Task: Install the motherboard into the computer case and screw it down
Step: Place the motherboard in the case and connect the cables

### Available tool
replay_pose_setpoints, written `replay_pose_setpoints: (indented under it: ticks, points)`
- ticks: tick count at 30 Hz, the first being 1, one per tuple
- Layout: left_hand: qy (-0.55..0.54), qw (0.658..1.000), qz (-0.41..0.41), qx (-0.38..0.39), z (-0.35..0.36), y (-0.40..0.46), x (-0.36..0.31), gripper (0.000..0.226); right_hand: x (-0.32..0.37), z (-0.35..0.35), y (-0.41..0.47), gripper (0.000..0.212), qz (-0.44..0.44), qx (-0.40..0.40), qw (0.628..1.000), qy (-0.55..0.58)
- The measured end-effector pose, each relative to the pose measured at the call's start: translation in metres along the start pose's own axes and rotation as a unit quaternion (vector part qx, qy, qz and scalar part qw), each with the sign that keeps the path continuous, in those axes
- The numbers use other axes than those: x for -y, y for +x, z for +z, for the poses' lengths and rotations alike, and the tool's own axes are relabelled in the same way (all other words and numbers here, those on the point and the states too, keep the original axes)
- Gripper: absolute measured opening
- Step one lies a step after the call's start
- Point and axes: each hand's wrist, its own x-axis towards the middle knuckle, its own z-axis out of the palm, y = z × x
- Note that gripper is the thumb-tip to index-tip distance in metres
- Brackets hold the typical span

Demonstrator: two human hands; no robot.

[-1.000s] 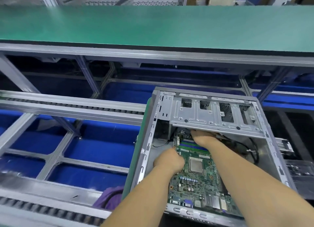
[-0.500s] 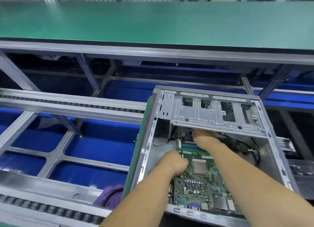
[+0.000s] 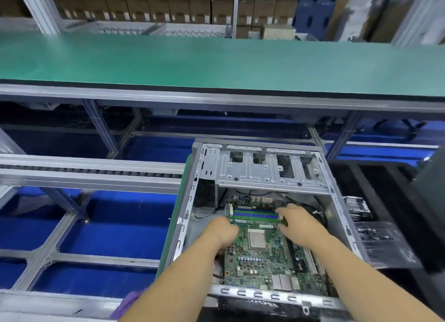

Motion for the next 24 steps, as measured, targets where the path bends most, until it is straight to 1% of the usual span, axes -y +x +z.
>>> replay_pose_setpoints:
  ticks: [2,3,6,7,9,11,13,15,17,20,24]
  points:
    - [0.0,1.0,0.003,-0.006,0.0,0.0,0.0,0.017,-0.002,0.007,-0.007,0.061,0.042,0.015,0.999,-0.019]
    - [-0.001,1.0,0.004,-0.006,0.0,0.0,0.0,0.015,-0.002,0.008,-0.008,0.06,0.07,0.005,0.997,-0.004]
    - [-0.005,1.0,0.001,0.005,0.0,0.0,0.001,0.013,-0.004,0.004,-0.007,0.039,0.134,-0.053,0.989,0.044]
    - [-0.009,1.0,-0.002,0.005,0.0,0.0,0.001,0.016,-0.004,0.003,-0.008,0.033,0.146,-0.06,0.986,0.052]
    - [-0.023,1.0,-0.01,0.002,0.0,0.0,0.002,0.037,-0.005,0.003,-0.01,0.03,0.162,-0.051,0.984,0.048]
    - [-0.026,1.0,-0.012,-0.001,0.0,0.0,0.003,0.048,-0.001,0.004,-0.013,0.037,0.172,-0.036,0.984,0.026]
    - [-0.027,1.0,-0.013,-0.002,0.001,-0.001,0.003,0.051,0.004,0.005,-0.017,0.055,0.177,-0.026,0.984,-0.009]
    - [-0.028,1.0,-0.013,-0.006,0.002,0.0,0.004,0.052,0.007,0.005,-0.02,0.064,0.184,-0.01,0.982,-0.039]
    - [-0.023,1.0,-0.013,-0.008,0.002,0.0,0.004,0.052,0.008,0.006,-0.022,0.067,0.189,0.014,0.98,-0.052]
    - [-0.022,1.0,-0.015,-0.011,0.002,0.001,0.003,0.049,0.009,0.008,-0.022,0.065,0.197,0.042,0.978,-0.045]
    - [-0.022,1.0,-0.014,-0.012,0.002,0.003,0.004,0.046,0.014,0.009,-0.024,0.068,0.234,0.076,0.968,-0.058]
